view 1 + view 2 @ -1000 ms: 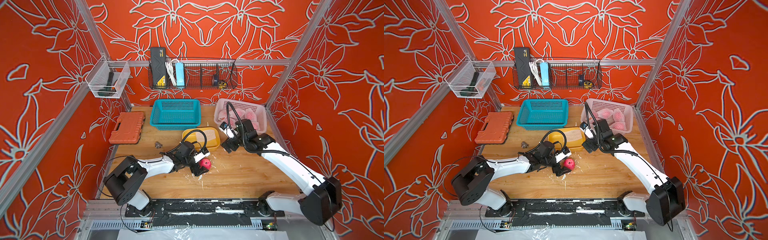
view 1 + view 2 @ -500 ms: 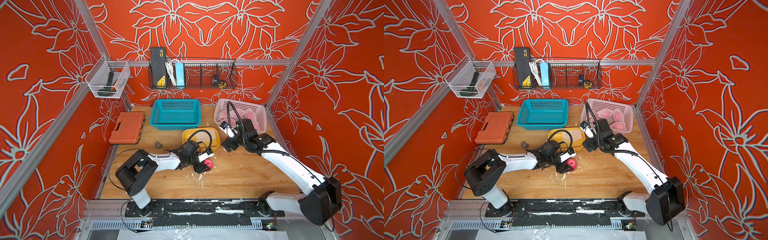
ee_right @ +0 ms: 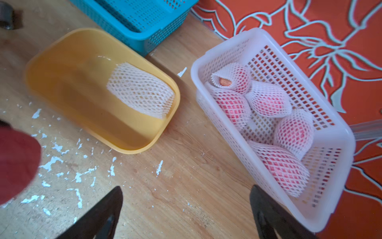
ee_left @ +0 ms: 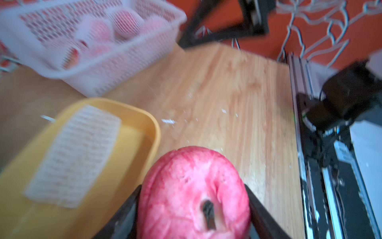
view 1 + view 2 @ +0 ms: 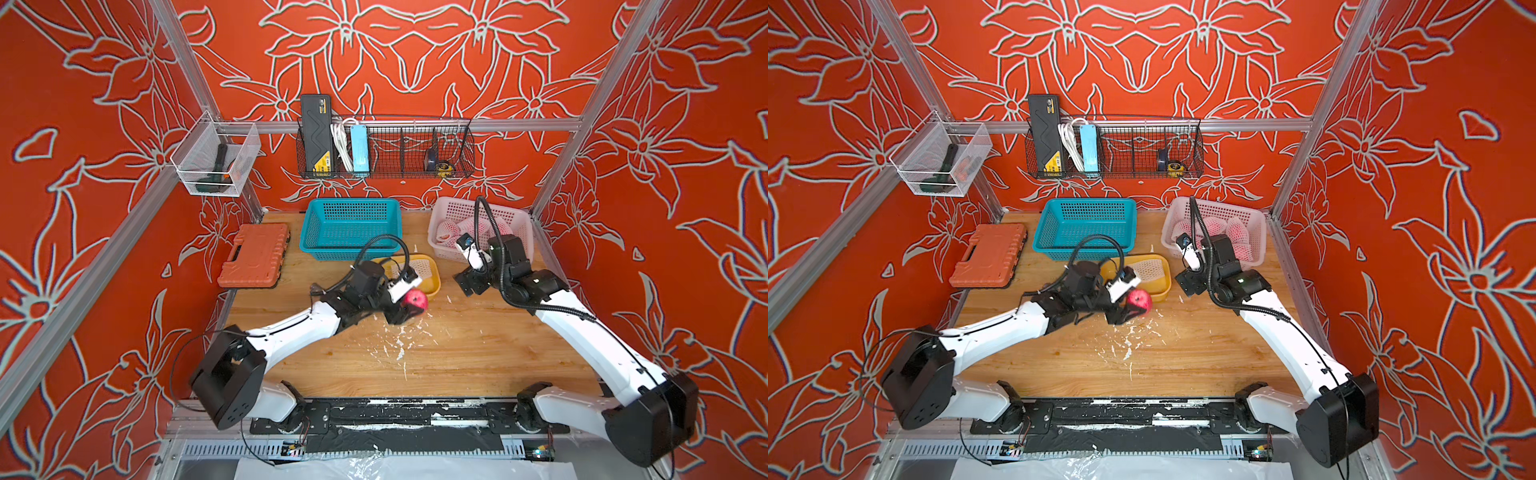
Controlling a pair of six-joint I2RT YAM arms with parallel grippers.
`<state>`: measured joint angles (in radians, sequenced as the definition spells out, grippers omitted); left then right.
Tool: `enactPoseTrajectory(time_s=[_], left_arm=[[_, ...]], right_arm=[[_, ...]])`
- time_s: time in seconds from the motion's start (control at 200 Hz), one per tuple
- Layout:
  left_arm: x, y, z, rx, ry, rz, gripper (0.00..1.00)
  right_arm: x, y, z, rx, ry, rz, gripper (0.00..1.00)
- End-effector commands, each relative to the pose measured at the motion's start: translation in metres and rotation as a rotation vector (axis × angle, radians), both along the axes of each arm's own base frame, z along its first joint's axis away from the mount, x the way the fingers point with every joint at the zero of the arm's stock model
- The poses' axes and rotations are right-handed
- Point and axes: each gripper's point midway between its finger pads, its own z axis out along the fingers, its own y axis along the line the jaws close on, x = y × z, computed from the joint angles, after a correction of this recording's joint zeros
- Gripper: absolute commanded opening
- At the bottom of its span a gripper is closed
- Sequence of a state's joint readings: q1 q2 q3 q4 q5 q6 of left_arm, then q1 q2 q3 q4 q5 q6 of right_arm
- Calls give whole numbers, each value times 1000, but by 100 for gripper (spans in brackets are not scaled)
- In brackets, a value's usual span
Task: Remove foam nets from apples
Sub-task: Pick up the apple from the center of the board, then place the apple in the basket.
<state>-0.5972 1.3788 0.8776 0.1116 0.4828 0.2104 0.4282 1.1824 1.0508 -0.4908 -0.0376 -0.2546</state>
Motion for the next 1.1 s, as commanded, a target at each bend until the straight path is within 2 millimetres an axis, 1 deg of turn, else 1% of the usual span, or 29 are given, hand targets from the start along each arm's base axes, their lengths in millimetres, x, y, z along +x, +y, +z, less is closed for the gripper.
enactPoseTrajectory(time_s=[0.0, 0.07, 0.125, 0.185, 0.25, 0.345, 0.415, 0.475, 0.576, 0.676, 0.836, 0.931, 1.006, 1.096], left_arm=[[57, 34, 38, -74, -42, 212, 41], [95, 53, 52, -79, -78, 325, 40], [126, 67, 58, -76, -90, 408, 40], [158, 80, 57, -69, -89, 486, 40], [189, 88, 52, -66, -81, 539, 40], [225, 89, 30, -27, -62, 566, 40], [249, 86, 5, 21, -26, 584, 40], [264, 85, -15, 43, 4, 597, 40], [280, 83, -46, 77, 44, 610, 41], [286, 85, -70, 116, 77, 628, 42], [295, 92, -93, 187, 90, 660, 45], [299, 95, -108, 226, 128, 669, 47], [301, 95, -117, 245, 156, 662, 49], [304, 96, -123, 257, 182, 666, 55]], right_arm=[[0, -5, -3, 3, 0, -31, 96], [-1, -4, -8, 2, 19, -29, 96], [-1, -3, -12, 9, 31, -32, 96], [-1, -2, -15, 12, 39, -34, 96], [1, -2, -17, 13, 44, -41, 96], [6, -1, -21, 13, 54, -50, 95], [11, -1, -22, 8, 58, -59, 95], [16, -1, -22, 1, 57, -70, 95], [25, -3, -23, -5, 56, -89, 96], [34, -7, -22, -4, 55, -120, 96], [47, -9, -22, 32, 62, -153, 95], [53, -10, -29, 30, 83, -160, 96], [58, -13, -33, 19, 92, -174, 95], [66, -19, -35, 10, 92, -198, 96]])
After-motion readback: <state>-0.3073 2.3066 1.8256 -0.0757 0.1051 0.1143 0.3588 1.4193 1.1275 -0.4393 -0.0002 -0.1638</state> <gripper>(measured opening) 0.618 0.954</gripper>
